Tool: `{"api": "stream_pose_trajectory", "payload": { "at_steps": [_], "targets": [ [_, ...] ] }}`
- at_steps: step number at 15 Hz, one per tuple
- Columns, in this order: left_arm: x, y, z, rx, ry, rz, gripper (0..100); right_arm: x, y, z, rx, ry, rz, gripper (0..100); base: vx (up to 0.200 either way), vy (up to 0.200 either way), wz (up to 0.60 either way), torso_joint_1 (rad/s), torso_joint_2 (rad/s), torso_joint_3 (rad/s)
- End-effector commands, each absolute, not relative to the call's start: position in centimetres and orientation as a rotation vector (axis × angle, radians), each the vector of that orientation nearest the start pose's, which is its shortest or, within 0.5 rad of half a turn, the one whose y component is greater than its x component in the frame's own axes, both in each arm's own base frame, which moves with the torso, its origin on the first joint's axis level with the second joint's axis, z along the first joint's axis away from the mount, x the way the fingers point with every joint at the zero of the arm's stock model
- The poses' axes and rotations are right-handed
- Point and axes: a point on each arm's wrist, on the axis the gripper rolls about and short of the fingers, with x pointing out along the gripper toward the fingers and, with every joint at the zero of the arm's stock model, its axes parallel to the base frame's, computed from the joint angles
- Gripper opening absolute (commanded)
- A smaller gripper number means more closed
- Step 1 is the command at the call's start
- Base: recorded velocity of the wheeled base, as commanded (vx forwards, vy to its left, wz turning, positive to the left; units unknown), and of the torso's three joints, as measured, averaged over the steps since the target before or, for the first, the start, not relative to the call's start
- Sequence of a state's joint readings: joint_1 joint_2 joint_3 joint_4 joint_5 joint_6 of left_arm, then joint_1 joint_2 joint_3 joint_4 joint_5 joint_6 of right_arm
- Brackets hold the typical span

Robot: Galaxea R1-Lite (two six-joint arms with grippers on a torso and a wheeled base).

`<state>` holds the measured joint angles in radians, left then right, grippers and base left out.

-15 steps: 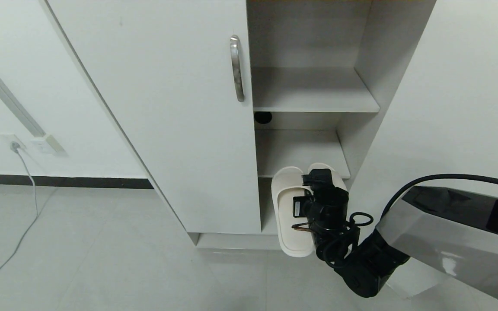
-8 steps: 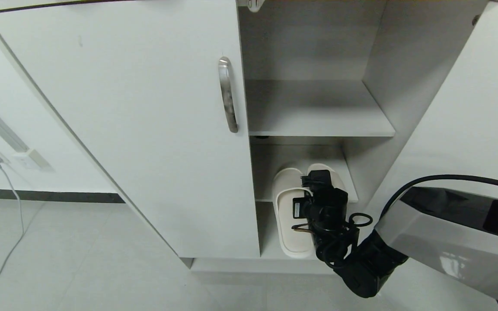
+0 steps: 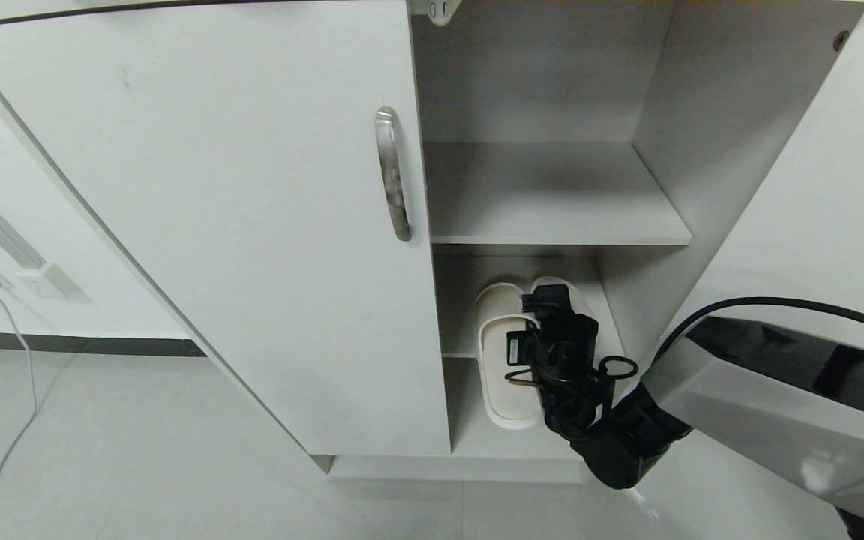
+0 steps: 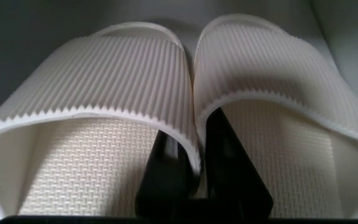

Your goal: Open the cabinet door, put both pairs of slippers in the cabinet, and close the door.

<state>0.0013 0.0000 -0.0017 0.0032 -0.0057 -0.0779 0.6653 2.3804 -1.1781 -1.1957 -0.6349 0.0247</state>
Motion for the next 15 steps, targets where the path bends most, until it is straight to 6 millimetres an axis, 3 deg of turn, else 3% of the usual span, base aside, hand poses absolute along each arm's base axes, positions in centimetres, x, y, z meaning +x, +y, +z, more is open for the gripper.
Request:
{"api": "stream_pose_trajectory", "payload": {
  "at_steps": [1, 8, 15],
  "targets": [
    [-2.3, 0.0, 7.6, -0.078, 0.002, -0.005, 0, 37.8, 26.6, 7.1, 0.02, -0.021, 0.006, 0, 0.0, 0.0, 0.0, 0.0, 0.0, 0.0],
    [-2.3, 0.0, 7.6, -0.078, 0.002, -0.005, 0, 41.7, 27.4, 10.1, 0.029, -0.064, 0.001, 0, 0.0, 0.0, 0.0, 0.0, 0.0, 0.0],
    [-2.3, 0.0, 7.6, -0.078, 0.003, -0.004, 0, 43.8, 27.0, 9.8, 0.025, -0.062, -0.004, 0, 0.0, 0.0, 0.0, 0.0, 0.0, 0.0]
  ]
}}
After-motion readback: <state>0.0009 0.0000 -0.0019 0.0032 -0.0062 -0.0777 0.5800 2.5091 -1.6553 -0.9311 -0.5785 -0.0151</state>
